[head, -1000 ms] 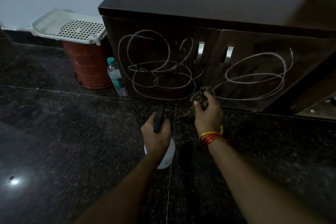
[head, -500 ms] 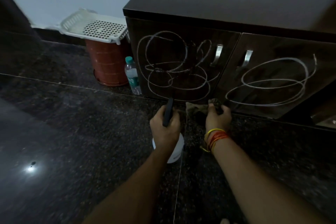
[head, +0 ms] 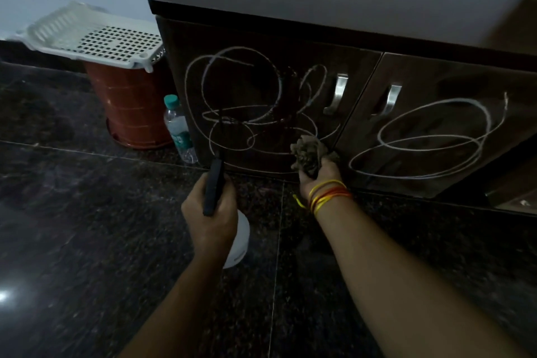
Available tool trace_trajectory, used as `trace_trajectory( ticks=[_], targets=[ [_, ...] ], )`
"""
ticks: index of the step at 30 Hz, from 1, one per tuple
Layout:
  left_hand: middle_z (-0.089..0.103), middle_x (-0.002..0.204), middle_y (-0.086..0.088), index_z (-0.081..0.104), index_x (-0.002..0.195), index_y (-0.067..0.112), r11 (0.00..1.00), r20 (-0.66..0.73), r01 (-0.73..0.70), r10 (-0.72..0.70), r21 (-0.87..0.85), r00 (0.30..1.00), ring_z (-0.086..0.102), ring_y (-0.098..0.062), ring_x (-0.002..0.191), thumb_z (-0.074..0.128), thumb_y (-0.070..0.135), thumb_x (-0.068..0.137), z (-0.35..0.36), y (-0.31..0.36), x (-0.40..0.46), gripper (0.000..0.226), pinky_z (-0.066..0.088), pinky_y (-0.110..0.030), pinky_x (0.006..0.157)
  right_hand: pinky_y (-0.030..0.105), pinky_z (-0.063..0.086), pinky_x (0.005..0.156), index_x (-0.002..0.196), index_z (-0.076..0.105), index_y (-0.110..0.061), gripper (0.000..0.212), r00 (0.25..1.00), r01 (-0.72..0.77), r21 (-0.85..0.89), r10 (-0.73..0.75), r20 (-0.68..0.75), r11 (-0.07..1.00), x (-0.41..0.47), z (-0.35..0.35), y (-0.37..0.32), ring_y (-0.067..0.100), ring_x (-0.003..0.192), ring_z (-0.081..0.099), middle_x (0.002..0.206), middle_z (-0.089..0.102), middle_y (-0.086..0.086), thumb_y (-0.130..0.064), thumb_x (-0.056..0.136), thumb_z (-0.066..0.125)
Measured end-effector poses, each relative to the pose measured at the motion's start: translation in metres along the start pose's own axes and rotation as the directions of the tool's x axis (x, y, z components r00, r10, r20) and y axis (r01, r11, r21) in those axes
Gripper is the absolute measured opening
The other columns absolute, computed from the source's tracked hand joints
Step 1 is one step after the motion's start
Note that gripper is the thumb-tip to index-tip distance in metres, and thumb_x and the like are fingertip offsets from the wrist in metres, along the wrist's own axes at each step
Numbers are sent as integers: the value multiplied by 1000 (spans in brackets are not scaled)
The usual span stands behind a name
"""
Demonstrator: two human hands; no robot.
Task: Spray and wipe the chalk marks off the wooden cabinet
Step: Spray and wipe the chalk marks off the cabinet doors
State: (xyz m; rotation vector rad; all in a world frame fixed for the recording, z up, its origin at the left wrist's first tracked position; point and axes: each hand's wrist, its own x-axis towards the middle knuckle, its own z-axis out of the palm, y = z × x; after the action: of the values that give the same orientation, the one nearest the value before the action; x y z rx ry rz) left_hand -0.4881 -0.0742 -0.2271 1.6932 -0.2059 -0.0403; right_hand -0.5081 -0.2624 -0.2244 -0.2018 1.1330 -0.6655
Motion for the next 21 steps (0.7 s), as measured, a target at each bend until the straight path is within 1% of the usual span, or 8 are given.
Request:
trace_trajectory(
  ticks=[5,10,12,15,17,18,19,21],
  targets=[
    [46,63,-33,51,71,-4,998,9,-63,63,16,998,43,-49,57,55,6,89,-6,3,2,22,36,-46,48,39,48,97,135,45,-11,39,998,-53,29,51,43,998,-10,18,3,29,127,46,141,45,6,-17,97,50],
    [45,64,-33,51,71,-5,998,25,-64,64,9,998,42,-47,56,55,-1,91,-1,6,2,21,33,-43,49,43,52,88,128,44,-6,40,966,191,11,-190,178,982,-51,51,1,26,109,54,118,52,10,4,90,53],
    [44,63,-32,51,71,-3,997,27,-74,74,3,997,42,-46,54,55,-1,92,0,7,1,22,33,-44,47,40,55,76,122,44,-3,37,933,298,4,-292,211,955,-61,56,10,18,86,56,98,53,5,7,88,54],
    [45,62,-32,51,71,-4,997,28,-82,82,-12,996,43,-49,56,56,1,92,-3,5,2,22,35,-48,48,40,56,53,107,45,-5,24,919,340,43,-342,196,939,-51,53,23,16,67,57,86,51,5,11,89,47],
    [47,61,-31,52,70,-2,995,27,-104,104,10,994,45,-48,55,55,9,88,-6,3,3,22,36,-49,48,41,56,57,94,46,-7,19,934,265,109,-283,218,958,-45,48,24,18,52,59,79,50,9,7,96,33],
    [47,61,-30,52,69,-1,994,21,-104,103,26,994,46,-47,55,54,12,85,-7,2,3,21,37,-49,48,41,57,64,97,47,-7,21,942,245,98,-261,210,964,-45,46,23,19,53,59,81,50,11,5,97,30],
    [48,61,-30,53,70,0,995,16,-98,98,35,995,46,-48,56,53,13,84,-8,2,3,19,37,-50,48,43,57,74,109,47,-5,22,951,229,87,-242,191,970,-47,45,21,21,62,59,89,51,13,5,96,33],
    [48,61,-31,54,71,0,995,17,-94,93,28,995,47,-49,56,54,11,84,-9,2,4,17,37,-50,47,42,53,79,130,40,-1,38,963,217,38,-220,152,975,-55,52,11,25,81,57,107,52,17,8,93,40]
  ],
)
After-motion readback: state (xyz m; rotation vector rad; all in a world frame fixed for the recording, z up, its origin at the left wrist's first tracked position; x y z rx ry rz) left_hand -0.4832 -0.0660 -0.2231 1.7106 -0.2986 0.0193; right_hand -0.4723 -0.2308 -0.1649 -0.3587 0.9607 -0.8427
